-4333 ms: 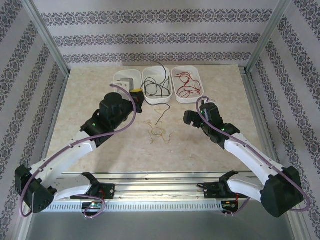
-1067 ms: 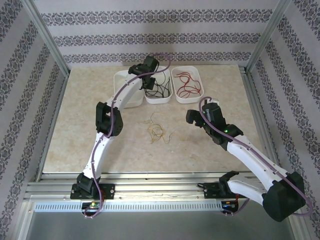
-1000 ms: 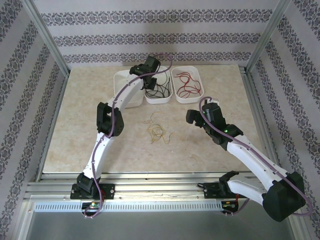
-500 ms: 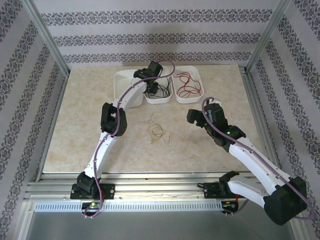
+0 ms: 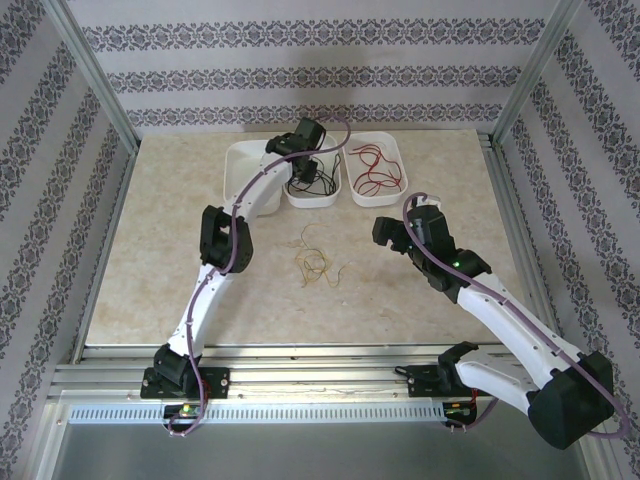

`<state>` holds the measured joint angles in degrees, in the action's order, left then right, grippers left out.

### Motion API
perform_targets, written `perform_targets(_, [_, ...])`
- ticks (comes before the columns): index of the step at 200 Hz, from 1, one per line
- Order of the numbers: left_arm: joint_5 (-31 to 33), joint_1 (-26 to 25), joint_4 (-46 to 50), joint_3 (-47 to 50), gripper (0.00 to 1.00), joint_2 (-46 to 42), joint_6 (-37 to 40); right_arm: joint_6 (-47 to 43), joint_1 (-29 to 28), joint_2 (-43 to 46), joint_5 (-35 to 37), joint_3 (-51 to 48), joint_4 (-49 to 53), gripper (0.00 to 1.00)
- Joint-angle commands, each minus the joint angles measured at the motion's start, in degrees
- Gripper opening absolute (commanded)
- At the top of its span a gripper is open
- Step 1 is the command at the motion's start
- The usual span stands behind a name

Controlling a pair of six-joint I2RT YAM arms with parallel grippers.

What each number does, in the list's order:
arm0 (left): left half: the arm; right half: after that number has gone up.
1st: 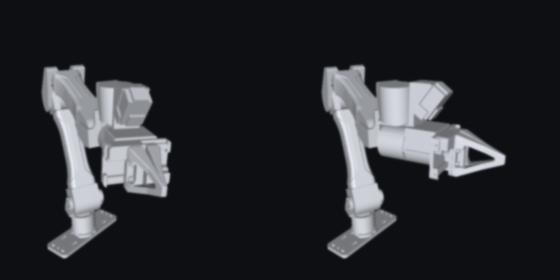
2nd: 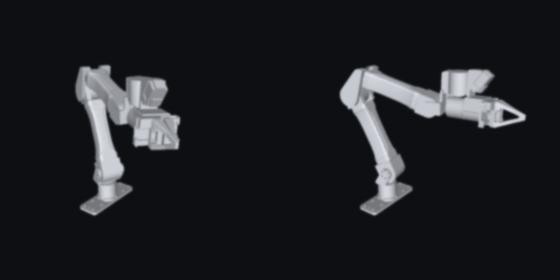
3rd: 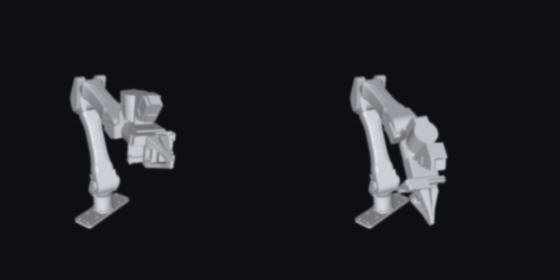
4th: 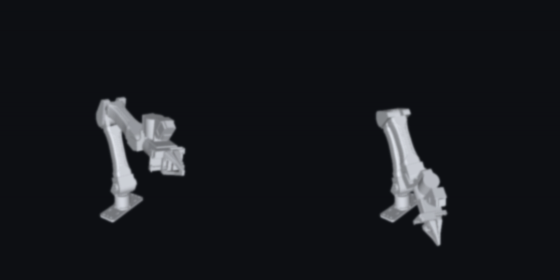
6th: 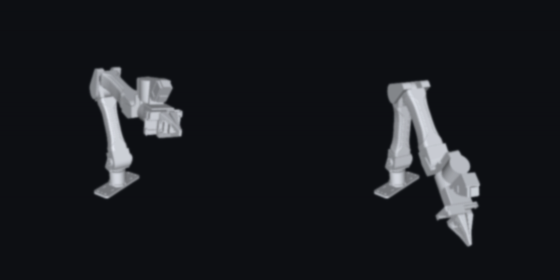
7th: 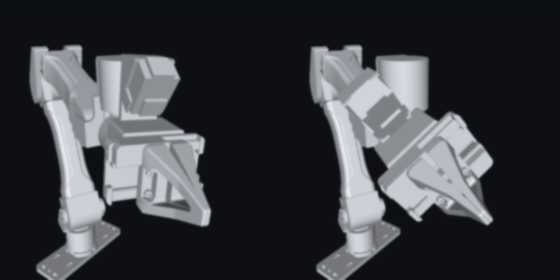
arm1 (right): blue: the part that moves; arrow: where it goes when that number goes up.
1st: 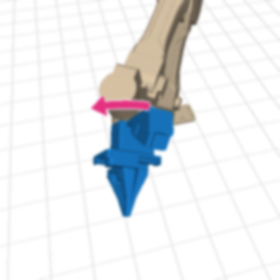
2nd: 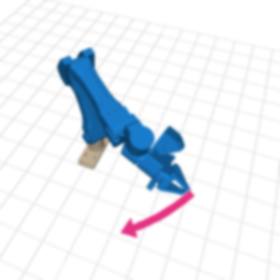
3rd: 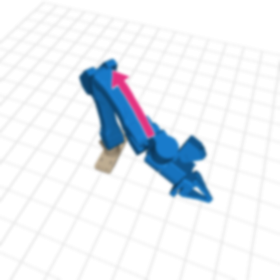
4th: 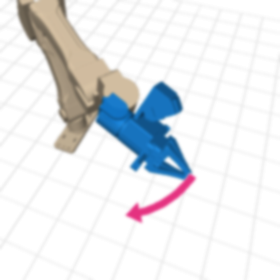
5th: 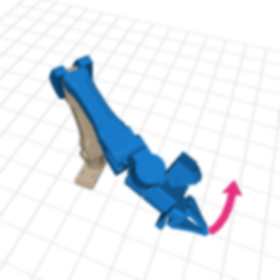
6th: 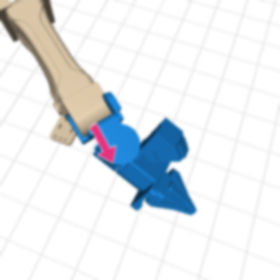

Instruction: Untangle the cables

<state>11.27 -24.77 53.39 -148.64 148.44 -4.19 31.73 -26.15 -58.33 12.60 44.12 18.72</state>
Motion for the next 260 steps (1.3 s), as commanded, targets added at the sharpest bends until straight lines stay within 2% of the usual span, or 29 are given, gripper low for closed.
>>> perform_targets(1, [1.1,-1.5,-1.8,-1.9,0.46,-6.8,-1.2,-0.1,-0.7,0.0,0.7,1.5,0.6,0.98])
perform_targets(39, [2.4,-2.9,-1.0,-0.4,0.52,-11.4,-2.3,-0.7,-1.2,-0.5,0.9,2.0,1.3,0.98])
perform_targets(63, [3.4,-4.4,-2.3,6.3,0.6,-17.1,-2.5,-0.7,-1.5,-0.9,2.2,2.4,2.5,0.98])
perform_targets(89, [3.4,-5.7,-10.5,25.8,0.7,-29.1,-4.0,-0.1,-1.6,-1.2,2.7,2.2,2.5,0.98])
perform_targets(113, [2.5,-5.7,-19.2,46.3,0.74,-42.5,-7.1,0.1,-1.6,-2.0,2.7,2.5,2.8,0.98])
perform_targets(138, [3.5,-5.7,-20.4,61.3,0.78,-53.6,-11.3,0.3,-1.6,-3.4,2.8,3.3,3.4,0.98])
perform_targets(159, [-1.6,-5.7,-20.3,71.1,0.79,-59.1,-17.0,0.7,-1.7,-4.2,2.8,3.5,3.3,0.98])
perform_targets(184, [-11.0,-6.4,-24.4,81.4,0.81,-61.1,-25.9,1.1,-1.8,-5.6,2.4,3.8,3.2,0.98])
perform_targets(206, [-14.0,-8.4,-30.6,87.8,0.86,-61.1,-30.7,1.5,-2.2,-6.7,2.1,3.8,3.2,0.98])
perform_targets(234, [-16.4,-10.2,-34.0,88.5,0.85,-58.8,-31.5,1.7,-2.8,-7.2,2.0,3.7,3.2,0.98])
perform_targets(260, [-18.0,-11.3,-32.3,86.9,0.77,-54.8,-31.9,2.0,-2.8,-7.0,2.1,3.1,2.9,0.98])
